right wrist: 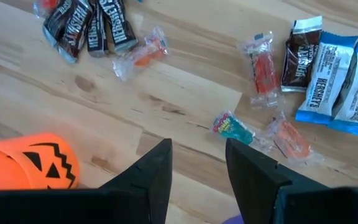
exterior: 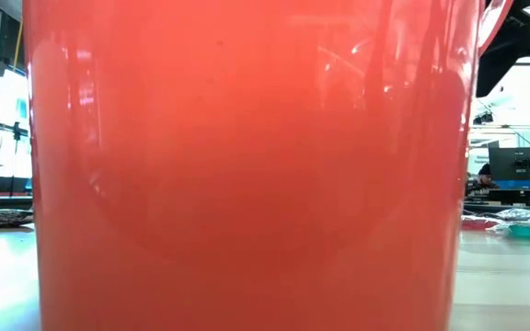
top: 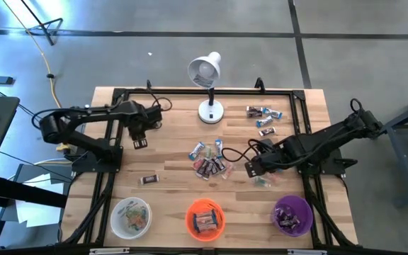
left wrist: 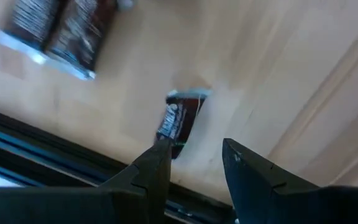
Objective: Organize candy in baskets
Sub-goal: Put the brown chocolate bar into the purple bucket
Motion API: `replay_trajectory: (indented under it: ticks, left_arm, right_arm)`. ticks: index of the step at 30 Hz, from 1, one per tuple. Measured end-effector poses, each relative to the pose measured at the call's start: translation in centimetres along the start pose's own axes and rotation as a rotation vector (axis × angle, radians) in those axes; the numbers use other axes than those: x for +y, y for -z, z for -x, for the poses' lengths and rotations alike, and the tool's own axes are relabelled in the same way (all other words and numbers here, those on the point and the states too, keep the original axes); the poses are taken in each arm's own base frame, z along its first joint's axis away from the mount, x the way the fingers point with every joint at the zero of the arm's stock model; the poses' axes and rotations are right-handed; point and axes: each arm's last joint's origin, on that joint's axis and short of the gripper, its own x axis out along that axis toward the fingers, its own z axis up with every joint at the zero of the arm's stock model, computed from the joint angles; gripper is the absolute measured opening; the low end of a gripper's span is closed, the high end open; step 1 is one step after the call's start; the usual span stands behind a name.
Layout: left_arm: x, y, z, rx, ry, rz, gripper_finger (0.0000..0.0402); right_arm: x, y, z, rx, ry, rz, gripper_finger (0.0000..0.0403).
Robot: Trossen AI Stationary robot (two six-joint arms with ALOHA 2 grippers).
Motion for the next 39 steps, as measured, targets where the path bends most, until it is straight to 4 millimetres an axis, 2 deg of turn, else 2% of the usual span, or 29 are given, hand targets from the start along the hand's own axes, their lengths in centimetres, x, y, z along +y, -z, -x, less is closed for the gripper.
replay_trajectory:
  ticks: [3,7,13,21,31,34,39]
  left_arm:
    - [-0.1,0.1,-1.4,0.039,0.001,-0.013,0.0131]
    - [0.3,-0.1,-1.5,0.032,-0.07,0.008,0.0131]
    - [1.2,-0.6,-2.0,0.004,-0.079,0.06,0.0131]
    - [2.2,-0.8,-4.0,0.105,-0.001,0.081,0.0131]
    - [1.6,-1.5,-6.8,0.28,0.093,0.019,0.0128]
    - [1.6,-1.6,-6.9,0.284,0.099,0.022,0.0102]
    - [1.9,-1.7,-6.0,0.24,0.086,0.093,0.0015]
  right_arm:
    - [0.1,0.0,0.0,-0.009,-0.006,-0.001,0.0145]
    - [0.1,0.0,0.0,-0.01,-0.007,0.005,0.0145]
    - [0.1,-0.3,0.0,-0.013,-0.013,0.014,0.0145]
    - [0.2,-0.6,-0.1,-0.019,-0.023,0.025,0.0145]
    - [0.2,-0.7,-0.1,-0.036,-0.022,0.026,0.0145]
    - [0.2,-0.7,-0.1,-0.053,-0.021,0.033,0.0145]
    - [0.2,-0.9,-0.1,-0.081,-0.018,0.028,0.0145]
